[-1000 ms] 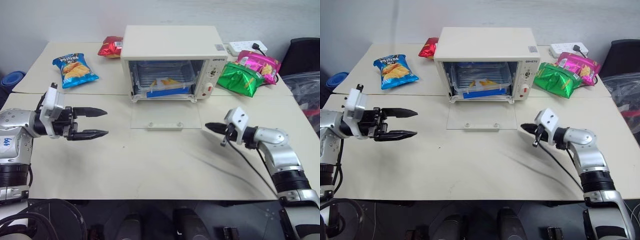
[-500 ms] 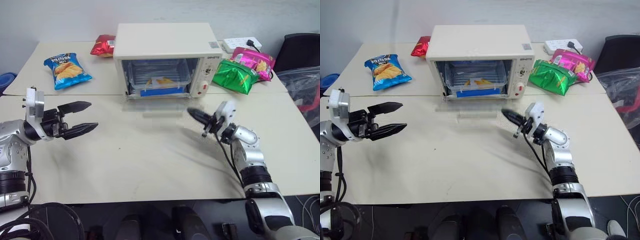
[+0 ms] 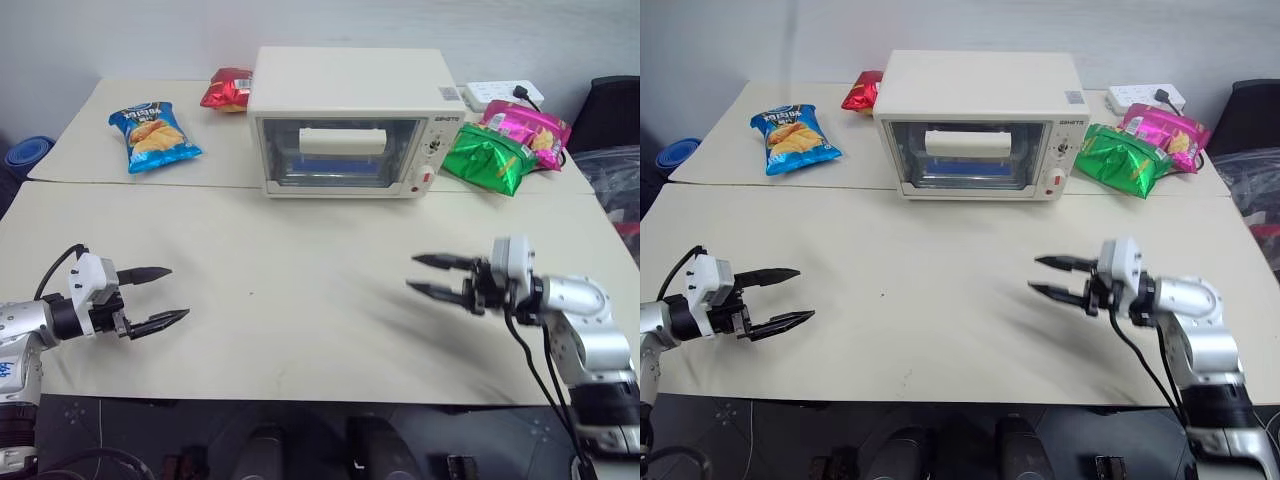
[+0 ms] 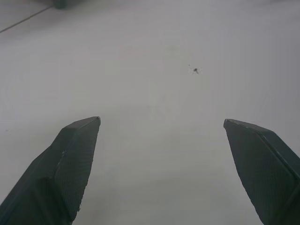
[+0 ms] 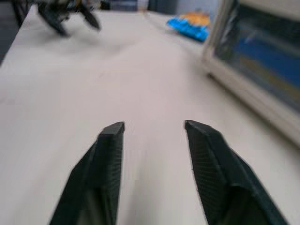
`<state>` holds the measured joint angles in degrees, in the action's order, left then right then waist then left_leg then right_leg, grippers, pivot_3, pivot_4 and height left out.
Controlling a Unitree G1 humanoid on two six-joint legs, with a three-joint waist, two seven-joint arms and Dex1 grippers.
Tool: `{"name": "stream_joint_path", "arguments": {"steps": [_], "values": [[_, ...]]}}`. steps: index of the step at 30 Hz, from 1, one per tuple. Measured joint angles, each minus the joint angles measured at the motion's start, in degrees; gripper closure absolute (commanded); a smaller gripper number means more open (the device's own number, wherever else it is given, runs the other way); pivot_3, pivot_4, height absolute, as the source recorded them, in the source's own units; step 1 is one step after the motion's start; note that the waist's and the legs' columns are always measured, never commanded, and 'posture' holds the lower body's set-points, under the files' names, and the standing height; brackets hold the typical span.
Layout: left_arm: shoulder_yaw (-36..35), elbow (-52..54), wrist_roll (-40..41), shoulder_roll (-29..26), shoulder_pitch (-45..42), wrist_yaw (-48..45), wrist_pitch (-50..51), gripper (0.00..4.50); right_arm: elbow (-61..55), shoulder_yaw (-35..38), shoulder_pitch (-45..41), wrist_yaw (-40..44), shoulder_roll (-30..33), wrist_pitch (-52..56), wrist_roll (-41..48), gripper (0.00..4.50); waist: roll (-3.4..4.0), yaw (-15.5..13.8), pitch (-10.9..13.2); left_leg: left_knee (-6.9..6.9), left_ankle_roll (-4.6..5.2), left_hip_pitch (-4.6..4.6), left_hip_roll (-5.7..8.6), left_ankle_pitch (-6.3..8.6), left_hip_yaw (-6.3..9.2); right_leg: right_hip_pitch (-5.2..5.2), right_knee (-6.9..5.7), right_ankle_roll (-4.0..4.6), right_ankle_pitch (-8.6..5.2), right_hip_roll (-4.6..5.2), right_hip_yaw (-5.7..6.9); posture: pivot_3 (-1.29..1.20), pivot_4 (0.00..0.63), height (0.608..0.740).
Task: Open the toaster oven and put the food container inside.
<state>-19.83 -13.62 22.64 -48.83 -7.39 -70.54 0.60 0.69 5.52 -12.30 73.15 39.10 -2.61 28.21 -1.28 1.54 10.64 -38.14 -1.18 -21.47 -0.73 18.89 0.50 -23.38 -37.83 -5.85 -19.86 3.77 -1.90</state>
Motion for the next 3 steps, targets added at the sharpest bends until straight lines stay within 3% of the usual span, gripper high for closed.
{"name": "stream_joint_path", "arguments": {"steps": [3], "values": [[-0.65,3.40,0.70,0.01,1.86,0.79,0.06,0.00,-0.57,1.49,4.89,1.65,0.86,-4.12,-0.82,0.44,0.00,0.24,0.00,0.07,0.00,0.22,-0.03,0.00,-0.07,0.11,-0.02,0.00,0.00,-0.04,-0.07,0.00,0.150,0.740]]}}
